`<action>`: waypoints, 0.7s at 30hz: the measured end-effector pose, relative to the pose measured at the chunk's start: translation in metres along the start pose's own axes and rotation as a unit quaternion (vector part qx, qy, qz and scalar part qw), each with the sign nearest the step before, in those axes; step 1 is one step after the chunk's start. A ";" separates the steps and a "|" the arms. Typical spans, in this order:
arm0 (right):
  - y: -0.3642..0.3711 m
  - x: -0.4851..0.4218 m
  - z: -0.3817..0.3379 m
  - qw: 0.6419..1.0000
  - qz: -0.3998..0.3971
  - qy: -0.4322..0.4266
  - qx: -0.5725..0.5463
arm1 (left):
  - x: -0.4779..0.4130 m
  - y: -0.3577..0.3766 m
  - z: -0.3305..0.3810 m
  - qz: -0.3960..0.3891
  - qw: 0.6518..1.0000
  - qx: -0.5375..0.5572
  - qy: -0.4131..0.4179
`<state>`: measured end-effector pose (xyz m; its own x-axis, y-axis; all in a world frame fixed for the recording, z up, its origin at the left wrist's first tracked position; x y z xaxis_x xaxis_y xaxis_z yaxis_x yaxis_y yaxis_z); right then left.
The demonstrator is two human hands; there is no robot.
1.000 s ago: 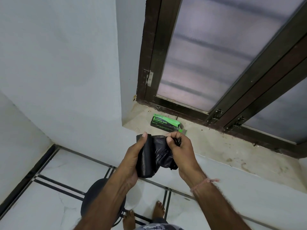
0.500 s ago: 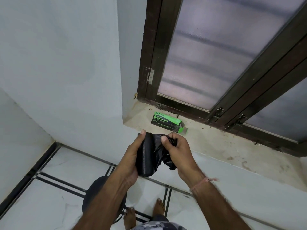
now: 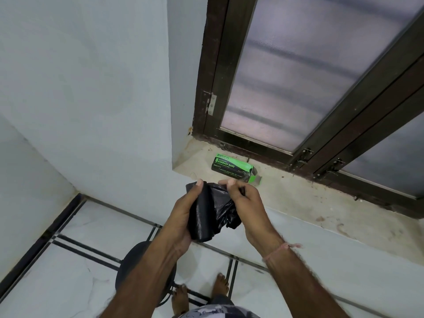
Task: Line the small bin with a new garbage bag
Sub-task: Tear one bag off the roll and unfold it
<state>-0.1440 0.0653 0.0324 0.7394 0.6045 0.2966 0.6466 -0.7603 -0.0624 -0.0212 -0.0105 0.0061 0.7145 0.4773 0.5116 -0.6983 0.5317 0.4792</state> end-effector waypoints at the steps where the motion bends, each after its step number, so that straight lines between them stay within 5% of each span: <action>1: 0.003 0.001 0.000 1.000 -0.011 0.003 0.002 | 0.000 0.001 0.000 -0.003 1.000 0.000 0.002; 21: -0.008 -0.008 -0.004 0.998 0.025 -0.040 0.049 | 0.000 -0.004 0.000 0.003 1.000 0.012 0.000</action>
<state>-0.1554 0.0657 0.0346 0.7808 0.5866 0.2150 0.6213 -0.7650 -0.1694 -0.0185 -0.0126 0.0035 0.7106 0.4799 0.5145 -0.7031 0.5119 0.4936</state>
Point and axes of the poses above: each hand's wrist, its own x-axis away from the middle knuckle, its own y-axis out of the palm, z = x × y, the point moved 10 cm from there along -x, towards the middle knuckle, and after that the axes turned 4 degrees about -x, right-handed, at the moved point
